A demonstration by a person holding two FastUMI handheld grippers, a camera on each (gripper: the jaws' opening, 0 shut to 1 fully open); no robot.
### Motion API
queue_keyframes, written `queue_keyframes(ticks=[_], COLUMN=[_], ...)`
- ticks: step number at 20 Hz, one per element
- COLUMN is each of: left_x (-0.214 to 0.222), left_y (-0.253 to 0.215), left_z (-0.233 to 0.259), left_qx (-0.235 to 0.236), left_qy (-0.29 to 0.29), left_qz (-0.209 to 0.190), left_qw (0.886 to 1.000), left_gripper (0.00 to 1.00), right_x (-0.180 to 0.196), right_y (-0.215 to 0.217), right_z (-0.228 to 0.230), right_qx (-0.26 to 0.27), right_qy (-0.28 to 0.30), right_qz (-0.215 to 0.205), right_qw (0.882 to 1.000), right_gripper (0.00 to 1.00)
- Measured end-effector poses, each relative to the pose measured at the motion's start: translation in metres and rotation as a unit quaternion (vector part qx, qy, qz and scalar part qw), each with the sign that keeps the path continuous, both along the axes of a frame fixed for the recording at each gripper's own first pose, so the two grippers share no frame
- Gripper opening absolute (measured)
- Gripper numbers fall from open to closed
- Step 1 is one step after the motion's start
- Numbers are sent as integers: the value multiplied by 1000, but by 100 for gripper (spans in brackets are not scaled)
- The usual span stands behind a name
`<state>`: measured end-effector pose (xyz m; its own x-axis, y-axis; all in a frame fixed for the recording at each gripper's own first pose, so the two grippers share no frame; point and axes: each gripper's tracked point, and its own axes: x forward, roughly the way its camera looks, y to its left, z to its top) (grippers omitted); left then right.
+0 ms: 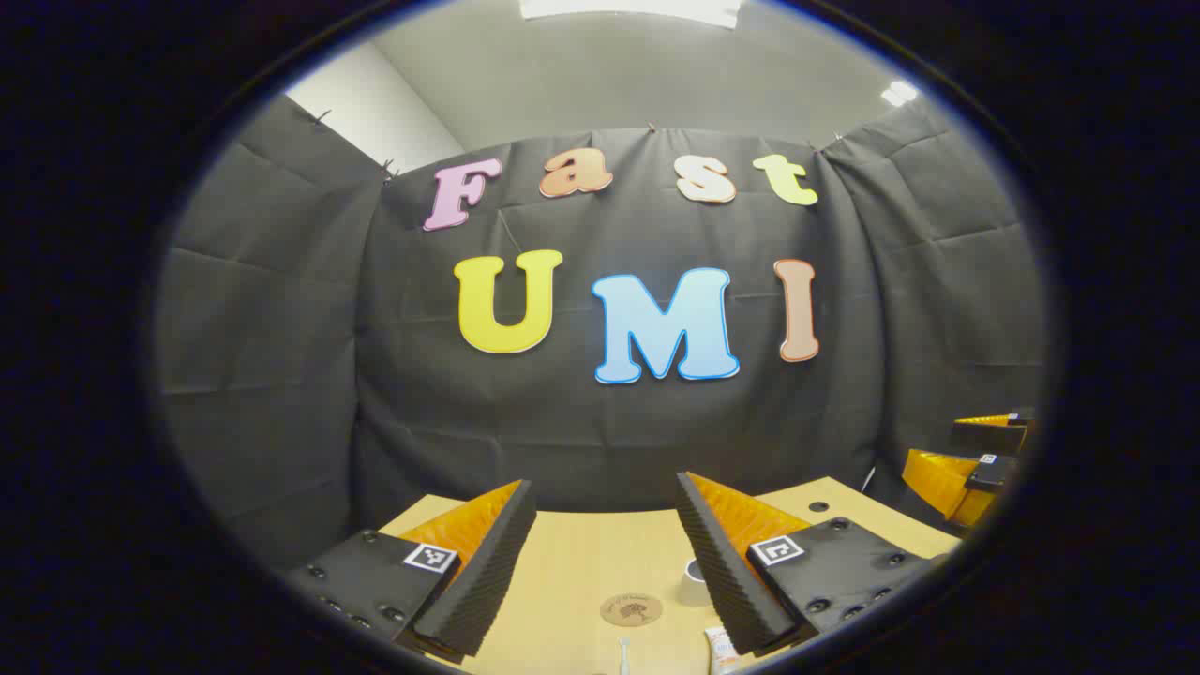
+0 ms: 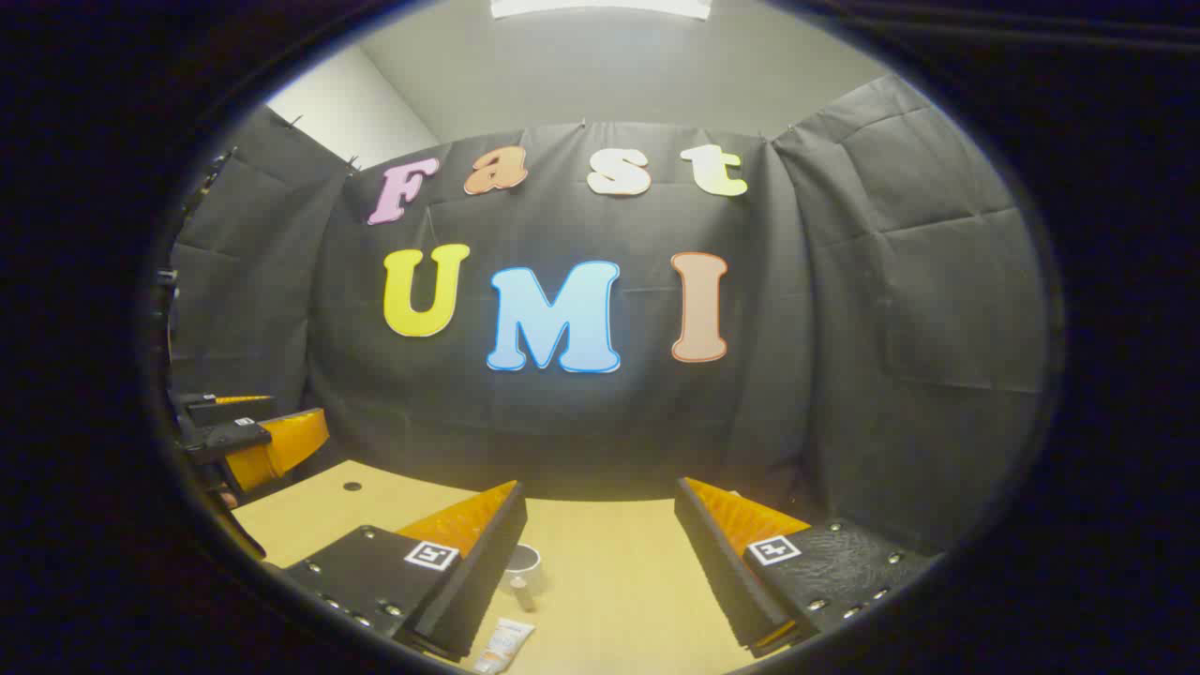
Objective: Put the toothbrush and toothpaste on the desktop into the cup, then pick up the cup and place it on the coaster on the desktop.
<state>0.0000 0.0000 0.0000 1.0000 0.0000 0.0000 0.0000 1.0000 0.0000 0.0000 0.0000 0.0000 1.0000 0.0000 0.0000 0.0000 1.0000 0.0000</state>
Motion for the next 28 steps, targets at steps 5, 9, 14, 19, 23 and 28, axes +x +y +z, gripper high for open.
queue_keyframes(ticks=[5, 9, 14, 19, 23, 28], left_x=[1, 1, -1, -4, -3, -3], left_y=[0, 2, 0, 0, -1, -1], left_z=[-3, -3, 0, -4, -4, -4], left_qx=[2, 6, 1, -6, -1, 1], left_qy=[10, 11, 9, 16, 17, 21], left_qz=[-1, 1, -3, -3, -8, -10], left_qw=[1000, 1000, 1000, 1000, 1000, 1000], left_gripper=[97, 97, 100, 97, 97, 98], right_x=[0, 2, 1, 2, 8, 10], right_y=[-4, -3, -1, 2, 9, 11], right_z=[-6, -9, -9, -12, -16, -15], right_qx=[8, 13, 17, 14, 17, 16], right_qy=[10, 16, 21, 27, 35, 32], right_qz=[-2, 2, 11, 21, 28, 29], right_qw=[1000, 1000, 1000, 999, 999, 999], right_gripper=[96, 96, 96, 96, 96, 96])
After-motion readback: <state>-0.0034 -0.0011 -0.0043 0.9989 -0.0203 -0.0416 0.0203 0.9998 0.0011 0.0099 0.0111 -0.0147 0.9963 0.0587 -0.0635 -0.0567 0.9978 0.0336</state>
